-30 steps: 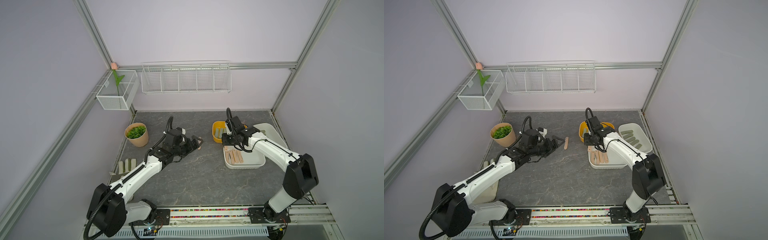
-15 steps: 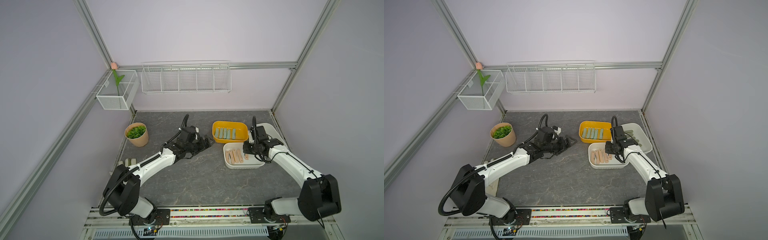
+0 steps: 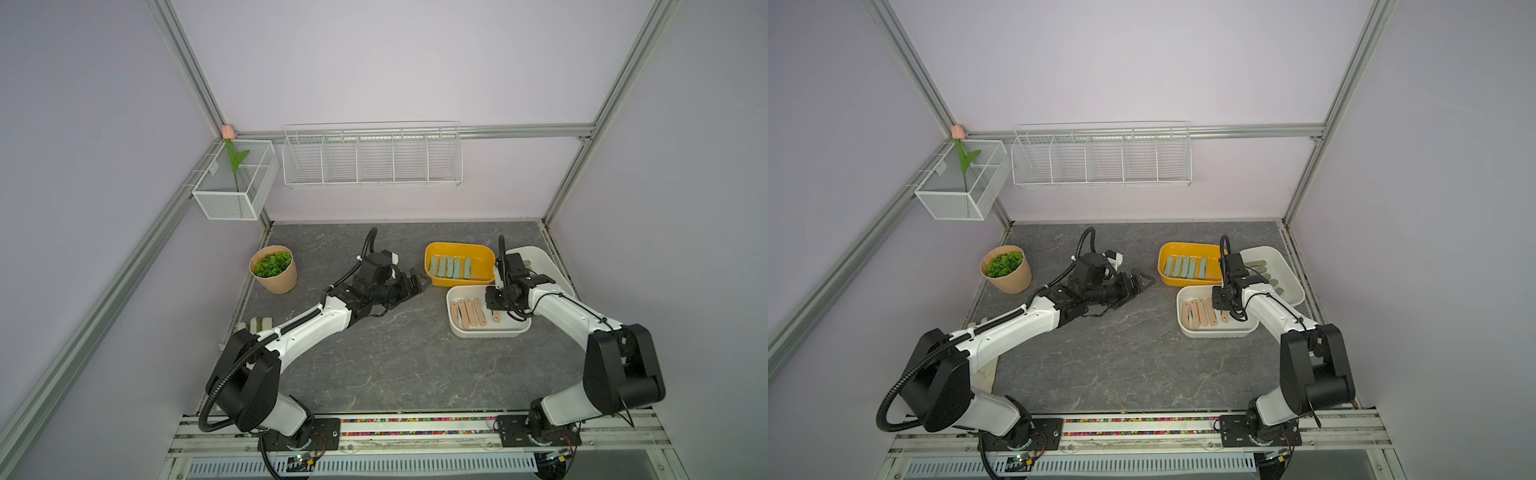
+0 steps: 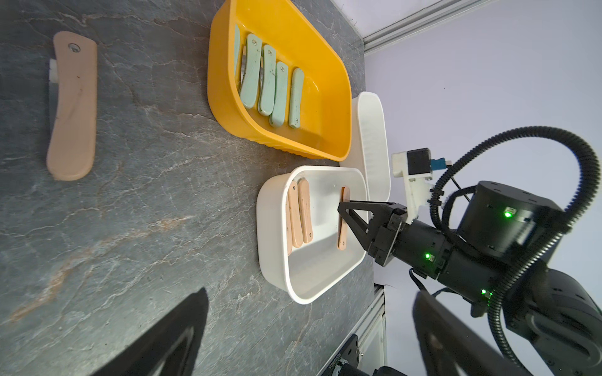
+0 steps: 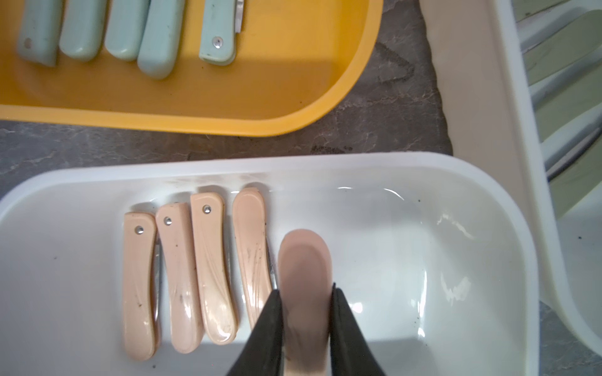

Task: Place the fruit knives into the storage box by color
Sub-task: Place the fruit knife in the storage box.

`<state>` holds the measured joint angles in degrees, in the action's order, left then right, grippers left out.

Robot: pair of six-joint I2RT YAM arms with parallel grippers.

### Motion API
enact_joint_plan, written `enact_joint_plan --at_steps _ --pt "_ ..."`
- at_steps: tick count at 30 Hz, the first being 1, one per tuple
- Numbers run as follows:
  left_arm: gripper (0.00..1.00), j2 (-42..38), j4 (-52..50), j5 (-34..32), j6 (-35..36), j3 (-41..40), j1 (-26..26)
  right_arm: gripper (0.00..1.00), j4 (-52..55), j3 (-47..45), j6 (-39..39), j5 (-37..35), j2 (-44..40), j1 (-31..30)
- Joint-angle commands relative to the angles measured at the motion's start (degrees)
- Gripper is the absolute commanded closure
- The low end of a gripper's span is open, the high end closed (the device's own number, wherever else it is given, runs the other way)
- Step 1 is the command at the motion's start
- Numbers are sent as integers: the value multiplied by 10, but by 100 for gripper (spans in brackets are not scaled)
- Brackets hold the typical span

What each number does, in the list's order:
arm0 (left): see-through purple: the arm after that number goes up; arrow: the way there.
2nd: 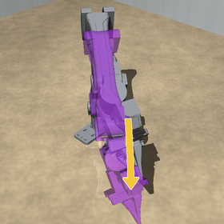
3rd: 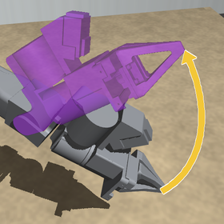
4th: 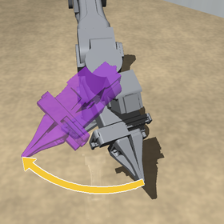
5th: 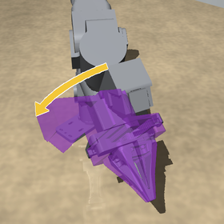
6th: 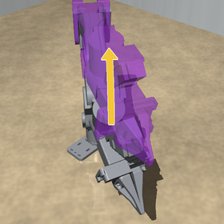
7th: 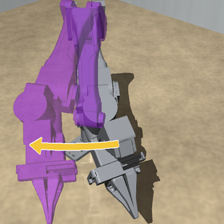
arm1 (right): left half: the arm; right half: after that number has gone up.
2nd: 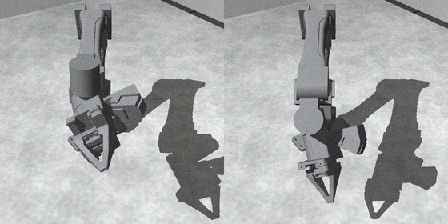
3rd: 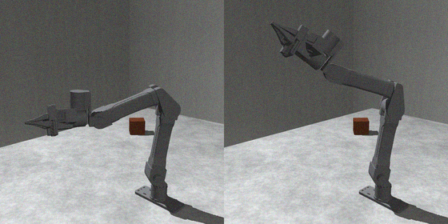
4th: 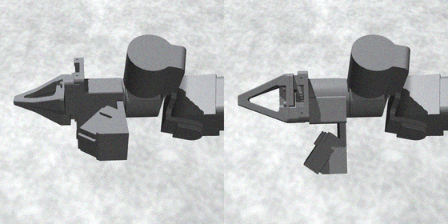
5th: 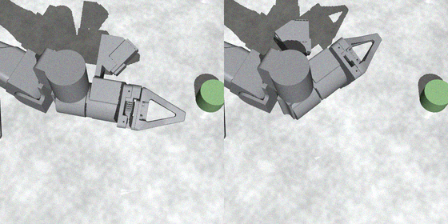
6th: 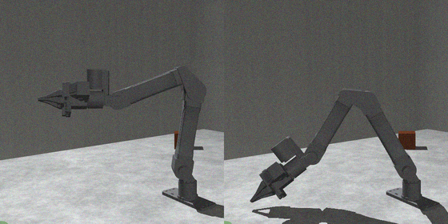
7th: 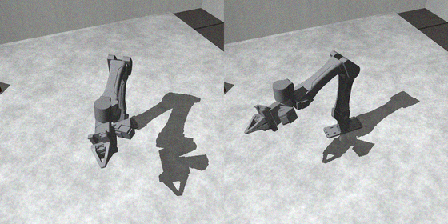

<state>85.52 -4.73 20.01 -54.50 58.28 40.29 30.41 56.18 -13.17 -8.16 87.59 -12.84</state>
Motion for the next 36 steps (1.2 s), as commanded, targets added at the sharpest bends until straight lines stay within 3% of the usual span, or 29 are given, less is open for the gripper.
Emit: enact_joint_plan --at_steps 1,27,36 --pt "1 -8 12 5 -8 -1 3 77 -8 21 18 -8 20 2" --pt "1 -10 7 7 -8 4 3 78 -14 54 26 -43 111 -23" --pt "1 -25 -4 0 -6 0 3 68 -13 57 23 -48 124 -23"
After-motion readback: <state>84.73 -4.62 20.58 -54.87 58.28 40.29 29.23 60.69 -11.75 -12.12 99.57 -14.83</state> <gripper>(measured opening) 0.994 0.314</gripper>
